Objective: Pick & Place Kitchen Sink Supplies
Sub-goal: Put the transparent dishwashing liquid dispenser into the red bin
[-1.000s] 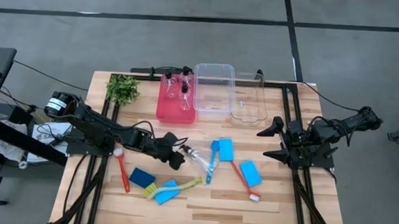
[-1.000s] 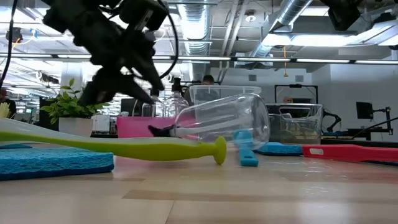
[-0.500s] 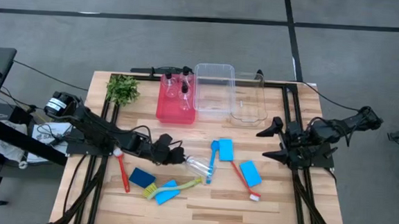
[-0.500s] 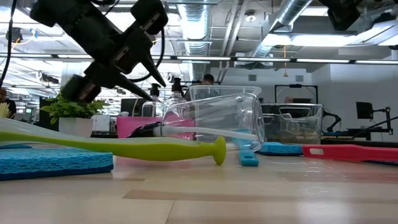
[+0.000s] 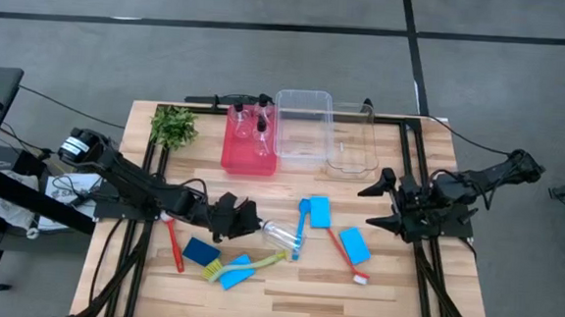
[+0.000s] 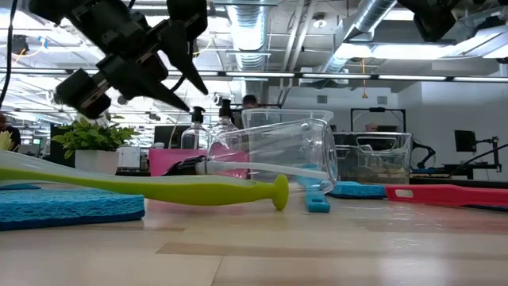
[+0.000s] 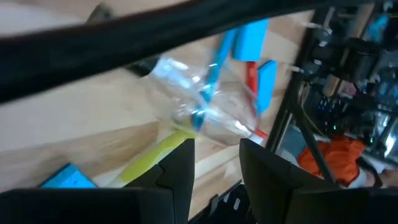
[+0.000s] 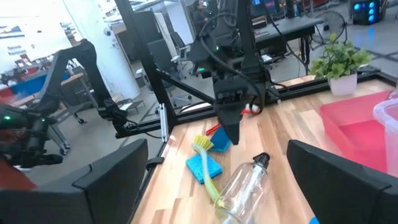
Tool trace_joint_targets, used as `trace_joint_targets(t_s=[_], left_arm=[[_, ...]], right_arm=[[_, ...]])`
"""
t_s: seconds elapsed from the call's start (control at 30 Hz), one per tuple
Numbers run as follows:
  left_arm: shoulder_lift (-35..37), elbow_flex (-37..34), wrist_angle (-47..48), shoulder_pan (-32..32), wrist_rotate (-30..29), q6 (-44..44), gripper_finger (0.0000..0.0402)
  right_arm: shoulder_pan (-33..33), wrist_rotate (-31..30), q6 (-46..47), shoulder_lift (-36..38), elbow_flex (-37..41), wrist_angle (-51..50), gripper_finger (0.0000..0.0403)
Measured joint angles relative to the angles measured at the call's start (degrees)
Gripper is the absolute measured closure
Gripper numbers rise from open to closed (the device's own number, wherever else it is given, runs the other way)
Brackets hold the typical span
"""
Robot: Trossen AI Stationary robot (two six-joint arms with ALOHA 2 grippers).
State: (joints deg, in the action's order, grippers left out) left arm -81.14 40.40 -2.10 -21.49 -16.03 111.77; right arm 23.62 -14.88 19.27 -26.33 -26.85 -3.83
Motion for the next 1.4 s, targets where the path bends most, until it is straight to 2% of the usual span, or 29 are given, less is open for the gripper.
trace_joint_targets(t_s=[0.3, 0.47, 0.63, 0.77, 0.9, 1.1, 1.3, 1.4], left_arm=[[8.2, 0.0, 1.8, 3.9, 0.0, -26.8, 0.0274], [14.1, -0.1, 0.3, 5.1, -1.0, -29.6, 0.0274], [20.0, -0.1, -5.3, 7.4, -3.2, -38.2, 0.0274], [23.3, -0.1, -6.1, 8.7, -3.4, -39.5, 0.0274], [24.2, 0.0, -6.1, 9.2, -7.7, -37.5, 0.0274], [23.4, -0.1, -6.5, 9.2, -11.9, -34.4, 0.0274], [23.4, -0.1, -9.8, 9.1, -11.9, -33.5, 0.0274], [23.7, -0.1, -9.9, 9.0, -11.7, -36.0, 0.0274]], right_arm=[[0.0, -0.2, 1.7, 0.0, 0.0, 0.0, 0.0026], [0.0, -0.2, 1.8, 0.0, 0.0, -0.1, 0.0026], [0.0, -0.5, 1.8, 0.0, 0.0, -0.3, 0.0026], [-0.5, -1.7, 1.8, 0.0, 0.0, -0.5, 0.0026], [-0.9, -2.4, -1.1, 0.0, 0.0, -1.5, 0.0026], [-2.7, -10.6, 2.7, 0.0, 0.0, -9.4, 0.0026], [-3.5, -10.7, 5.2, 0.0, 0.0, -10.6, 0.0026], [-3.5, -10.7, 5.2, 0.0, 0.0, -10.6, 0.0026]])
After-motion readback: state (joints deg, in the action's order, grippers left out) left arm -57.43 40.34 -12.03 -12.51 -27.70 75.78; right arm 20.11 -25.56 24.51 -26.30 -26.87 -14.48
